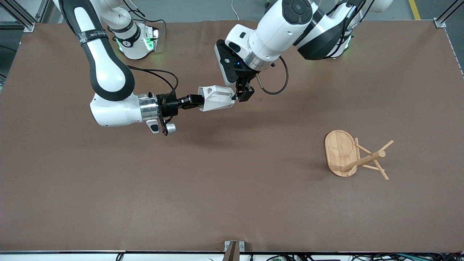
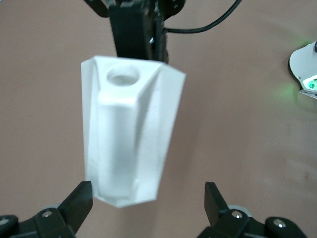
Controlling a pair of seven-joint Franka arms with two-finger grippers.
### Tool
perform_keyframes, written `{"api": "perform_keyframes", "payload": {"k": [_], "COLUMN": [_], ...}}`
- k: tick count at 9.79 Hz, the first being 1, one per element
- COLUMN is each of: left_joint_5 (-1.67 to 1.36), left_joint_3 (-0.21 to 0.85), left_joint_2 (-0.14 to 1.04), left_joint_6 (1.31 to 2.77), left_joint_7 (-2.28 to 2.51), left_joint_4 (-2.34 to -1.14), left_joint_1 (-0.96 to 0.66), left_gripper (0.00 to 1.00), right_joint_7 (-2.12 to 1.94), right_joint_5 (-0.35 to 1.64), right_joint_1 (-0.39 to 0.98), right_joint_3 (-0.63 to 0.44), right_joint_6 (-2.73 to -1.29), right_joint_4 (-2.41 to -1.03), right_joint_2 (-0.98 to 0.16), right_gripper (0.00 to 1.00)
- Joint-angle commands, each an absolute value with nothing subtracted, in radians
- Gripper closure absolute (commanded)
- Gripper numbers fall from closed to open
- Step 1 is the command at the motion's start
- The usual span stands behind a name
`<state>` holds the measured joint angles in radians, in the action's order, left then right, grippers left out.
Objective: Hang cup on rack
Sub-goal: 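Lift the cup with the right gripper while the left gripper approaches it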
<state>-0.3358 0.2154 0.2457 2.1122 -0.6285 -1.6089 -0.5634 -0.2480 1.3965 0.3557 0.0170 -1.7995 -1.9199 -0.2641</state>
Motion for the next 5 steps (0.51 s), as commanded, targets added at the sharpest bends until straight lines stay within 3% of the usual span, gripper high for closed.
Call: {"api": "perform_keyframes", "payload": {"k": [1,5], "left_joint_5": [-0.347,-0.342], "left_joint_3": [0.222,0.222], "left_joint_2": [0.285,0.281], "left_joint_6": [2.135,2.137], "left_joint_7": [-0.663,-0.681], "left_joint_4": [-1.609,-1.592], "left_joint_1": [-0.558,-0.568], "left_gripper": [0.00,0.00], "right_joint_7": [-0.229,-0.229], "right_joint_5": [1.436,1.448], "right_joint_1": [0.380,0.394], "right_joint_3": [0.009,0.008], "right_joint_6": [-1.792,-1.798], "right_joint_4": [-1.944,-1.942], "right_joint_2": [-0.212,-0.207], "right_gripper": [0.99,0.99]}}
